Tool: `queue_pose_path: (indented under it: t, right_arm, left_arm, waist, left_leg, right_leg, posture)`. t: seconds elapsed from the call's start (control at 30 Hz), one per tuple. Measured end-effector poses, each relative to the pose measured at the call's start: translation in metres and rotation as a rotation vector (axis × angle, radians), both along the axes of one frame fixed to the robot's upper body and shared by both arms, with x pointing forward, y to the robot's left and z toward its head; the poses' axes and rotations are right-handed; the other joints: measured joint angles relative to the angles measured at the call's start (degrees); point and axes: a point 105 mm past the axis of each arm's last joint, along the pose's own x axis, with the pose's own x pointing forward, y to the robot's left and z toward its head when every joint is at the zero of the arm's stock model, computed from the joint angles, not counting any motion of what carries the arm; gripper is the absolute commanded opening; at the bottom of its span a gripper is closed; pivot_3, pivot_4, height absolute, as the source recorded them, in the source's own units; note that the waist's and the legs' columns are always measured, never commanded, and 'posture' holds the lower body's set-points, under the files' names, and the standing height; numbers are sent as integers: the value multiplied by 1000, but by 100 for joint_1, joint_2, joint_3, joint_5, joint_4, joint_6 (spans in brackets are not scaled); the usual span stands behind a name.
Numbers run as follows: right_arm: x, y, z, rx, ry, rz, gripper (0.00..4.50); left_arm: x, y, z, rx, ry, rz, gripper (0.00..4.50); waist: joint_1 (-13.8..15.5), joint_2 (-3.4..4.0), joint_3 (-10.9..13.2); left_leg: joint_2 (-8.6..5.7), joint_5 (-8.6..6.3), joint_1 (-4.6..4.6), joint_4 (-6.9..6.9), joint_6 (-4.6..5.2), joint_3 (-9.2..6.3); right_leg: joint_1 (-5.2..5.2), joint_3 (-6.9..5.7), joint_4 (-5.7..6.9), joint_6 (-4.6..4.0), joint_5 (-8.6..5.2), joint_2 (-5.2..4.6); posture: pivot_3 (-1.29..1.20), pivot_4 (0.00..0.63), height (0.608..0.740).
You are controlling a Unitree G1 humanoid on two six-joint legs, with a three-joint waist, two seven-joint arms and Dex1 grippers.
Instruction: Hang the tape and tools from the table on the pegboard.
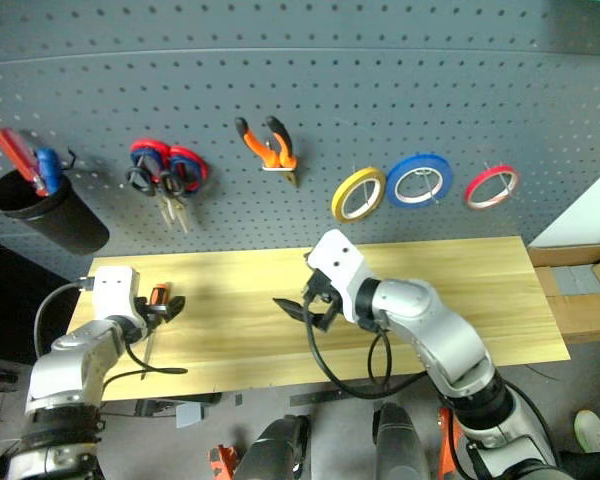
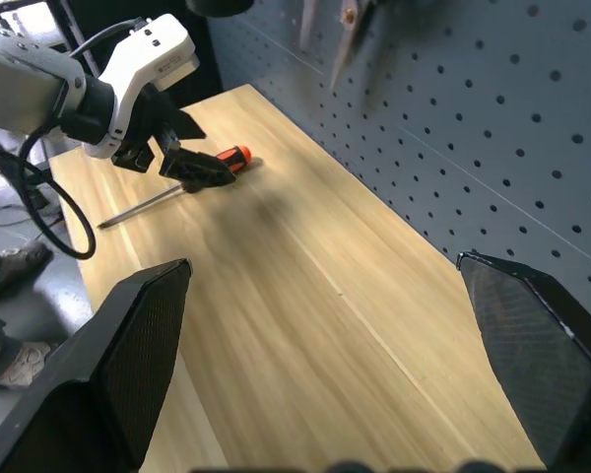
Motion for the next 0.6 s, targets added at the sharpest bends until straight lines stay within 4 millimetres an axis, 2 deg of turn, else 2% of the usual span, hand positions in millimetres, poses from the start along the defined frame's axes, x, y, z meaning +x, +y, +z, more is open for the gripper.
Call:
queue_pose_path:
  t: [0.07, 0.2, 0.53, 0.6]
  right_arm:
    - [0, 4, 1, 6, 12, -7, 4500]
    - [1, 12, 6, 11, 24, -17, 4500]
    - [5, 22, 11, -28, -1, -10, 4500]
    - [6, 20, 10, -39, -4, -14, 4500]
  left_arm:
    - [-1, 11, 1, -9, 6, 31, 4481]
    - [-3, 20, -3, -61, 47, 44, 4481]
    - [-1, 15, -33, -173, 188, -5, 4481]
    - [2, 17, -33, -180, 182, 8, 4127]
  waist:
    - [-41, 0, 0]
    - [-73, 0, 0]
    - [-94, 0, 0]
    - [-97, 1, 0]
  left_leg:
    - [1, 0, 0, 0, 0, -1]
    - [0, 0, 1, 0, 0, -2]
    - [-5, 0, -4, 0, 0, -9]
    - [-5, 0, -4, 0, 0, -9]
  right_leg:
    - [0, 1, 0, 0, 0, -2]
    - [-1, 0, 3, 0, 0, -1]
    - [-3, -10, 2, 0, 0, 0]
    - [-3, -9, 3, 0, 0, -2]
  posture:
    - [-68, 293, 740]
    - [-66, 293, 740]
    - [-74, 289, 740]
    - [-77, 289, 740]
